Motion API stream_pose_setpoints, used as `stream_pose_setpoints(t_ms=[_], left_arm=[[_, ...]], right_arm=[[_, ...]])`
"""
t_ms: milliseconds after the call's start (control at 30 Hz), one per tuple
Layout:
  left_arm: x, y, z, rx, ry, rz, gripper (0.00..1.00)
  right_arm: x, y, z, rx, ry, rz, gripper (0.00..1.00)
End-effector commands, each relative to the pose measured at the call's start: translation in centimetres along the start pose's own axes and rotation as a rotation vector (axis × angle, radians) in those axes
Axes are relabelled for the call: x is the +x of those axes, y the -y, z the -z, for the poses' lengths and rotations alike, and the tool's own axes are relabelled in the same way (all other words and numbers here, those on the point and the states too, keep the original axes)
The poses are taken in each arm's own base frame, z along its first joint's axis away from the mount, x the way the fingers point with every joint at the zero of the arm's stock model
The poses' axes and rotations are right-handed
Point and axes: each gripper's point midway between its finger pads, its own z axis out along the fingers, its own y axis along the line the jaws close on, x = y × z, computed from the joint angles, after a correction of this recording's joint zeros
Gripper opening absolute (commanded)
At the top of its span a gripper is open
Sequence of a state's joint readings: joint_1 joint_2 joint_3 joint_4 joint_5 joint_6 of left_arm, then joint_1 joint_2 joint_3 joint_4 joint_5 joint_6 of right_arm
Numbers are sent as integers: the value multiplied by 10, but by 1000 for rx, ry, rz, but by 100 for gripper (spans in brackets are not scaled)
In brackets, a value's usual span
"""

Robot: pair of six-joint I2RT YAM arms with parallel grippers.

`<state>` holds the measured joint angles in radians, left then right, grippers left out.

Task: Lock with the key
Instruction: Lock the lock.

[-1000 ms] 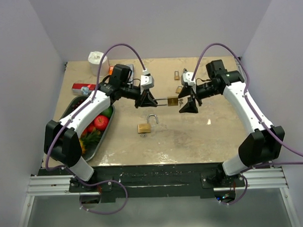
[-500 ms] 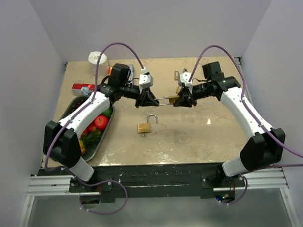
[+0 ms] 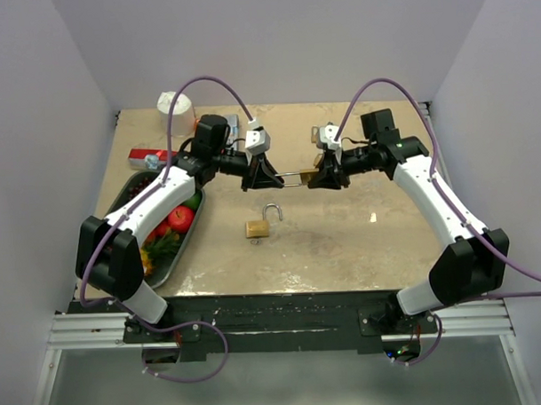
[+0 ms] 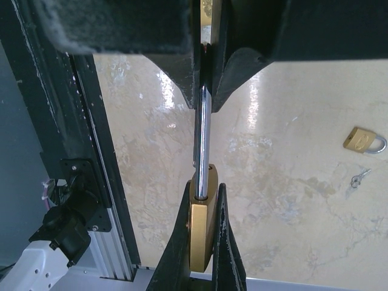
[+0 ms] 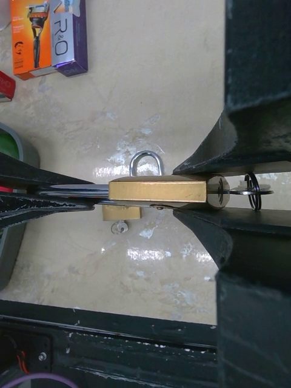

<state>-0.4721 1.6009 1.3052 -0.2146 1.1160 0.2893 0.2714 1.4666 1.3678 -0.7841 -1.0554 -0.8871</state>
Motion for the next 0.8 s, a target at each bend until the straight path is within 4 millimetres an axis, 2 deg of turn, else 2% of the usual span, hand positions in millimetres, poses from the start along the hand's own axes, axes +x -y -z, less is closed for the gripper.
stream_pose_setpoints(t_ms=[0, 267, 467, 767], left_arm=[[-64, 27, -20, 79, 140, -269, 0], [-77, 33, -35, 91, 194, -321, 0], [-85, 43, -49, 148, 225, -357, 0], [-81, 46, -59, 182, 228, -371, 0]], right_arm=[[-36, -28, -23, -141, 109, 36, 0], [-37, -42, -33, -227, 111, 20, 0], [-52, -44, -42, -271, 150, 42, 0], [-73, -42, -44, -319, 216, -11, 0]])
